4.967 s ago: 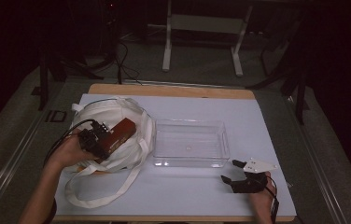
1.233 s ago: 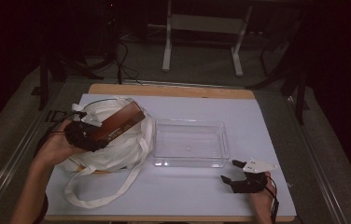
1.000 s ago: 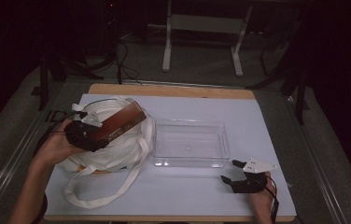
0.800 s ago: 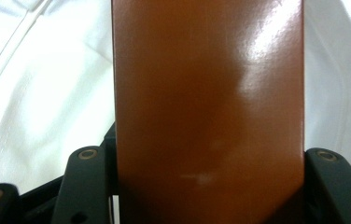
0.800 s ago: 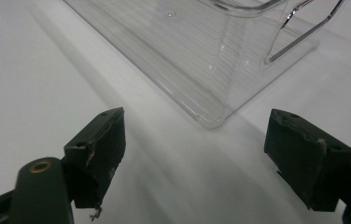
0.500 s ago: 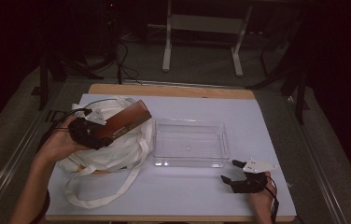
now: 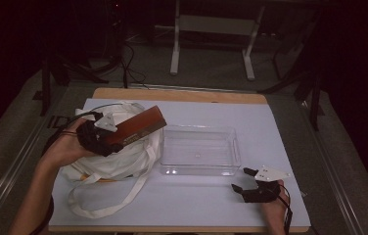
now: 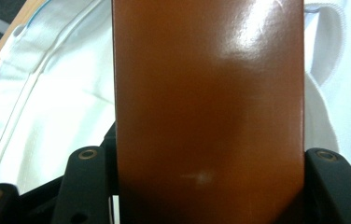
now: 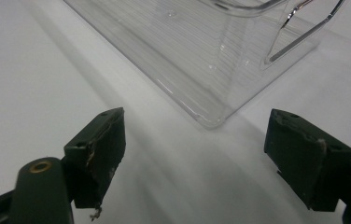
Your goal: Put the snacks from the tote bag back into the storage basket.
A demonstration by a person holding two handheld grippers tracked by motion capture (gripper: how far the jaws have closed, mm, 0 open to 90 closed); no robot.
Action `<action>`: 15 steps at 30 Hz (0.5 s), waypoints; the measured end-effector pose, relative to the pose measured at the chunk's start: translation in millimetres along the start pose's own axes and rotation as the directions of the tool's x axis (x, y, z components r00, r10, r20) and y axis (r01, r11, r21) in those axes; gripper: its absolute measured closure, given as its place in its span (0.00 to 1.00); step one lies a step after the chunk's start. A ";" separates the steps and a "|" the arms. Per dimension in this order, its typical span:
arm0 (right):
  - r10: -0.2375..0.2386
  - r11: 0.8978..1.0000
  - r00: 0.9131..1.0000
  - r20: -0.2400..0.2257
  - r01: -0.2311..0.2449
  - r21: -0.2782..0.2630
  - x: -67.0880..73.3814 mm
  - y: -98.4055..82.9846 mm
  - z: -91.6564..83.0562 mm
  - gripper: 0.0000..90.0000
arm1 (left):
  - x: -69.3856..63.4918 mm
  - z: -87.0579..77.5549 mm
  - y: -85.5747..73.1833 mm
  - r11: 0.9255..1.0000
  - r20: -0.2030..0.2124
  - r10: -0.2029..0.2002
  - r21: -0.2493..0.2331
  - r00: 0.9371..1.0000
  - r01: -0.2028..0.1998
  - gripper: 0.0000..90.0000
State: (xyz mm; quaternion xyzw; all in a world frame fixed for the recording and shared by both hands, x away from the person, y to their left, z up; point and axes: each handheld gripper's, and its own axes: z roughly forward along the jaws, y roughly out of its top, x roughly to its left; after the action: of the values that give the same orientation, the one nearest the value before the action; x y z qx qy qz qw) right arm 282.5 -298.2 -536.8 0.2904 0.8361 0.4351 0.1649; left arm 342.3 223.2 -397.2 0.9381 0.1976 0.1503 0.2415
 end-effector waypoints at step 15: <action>0.001 1.000 1.000 -0.001 -0.001 0.000 -0.1 -0.1 -0.3 0.23 | -6.0 6.0 20.1 0.999 0.036 0.049 -0.008 0.998 -0.049 0.48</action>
State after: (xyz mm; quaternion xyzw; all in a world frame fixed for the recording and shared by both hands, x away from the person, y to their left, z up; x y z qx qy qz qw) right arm 282.4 -298.5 -536.7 0.2907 0.8360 0.4356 0.1641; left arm 345.3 202.1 -393.0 0.9444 0.1695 0.1397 0.2447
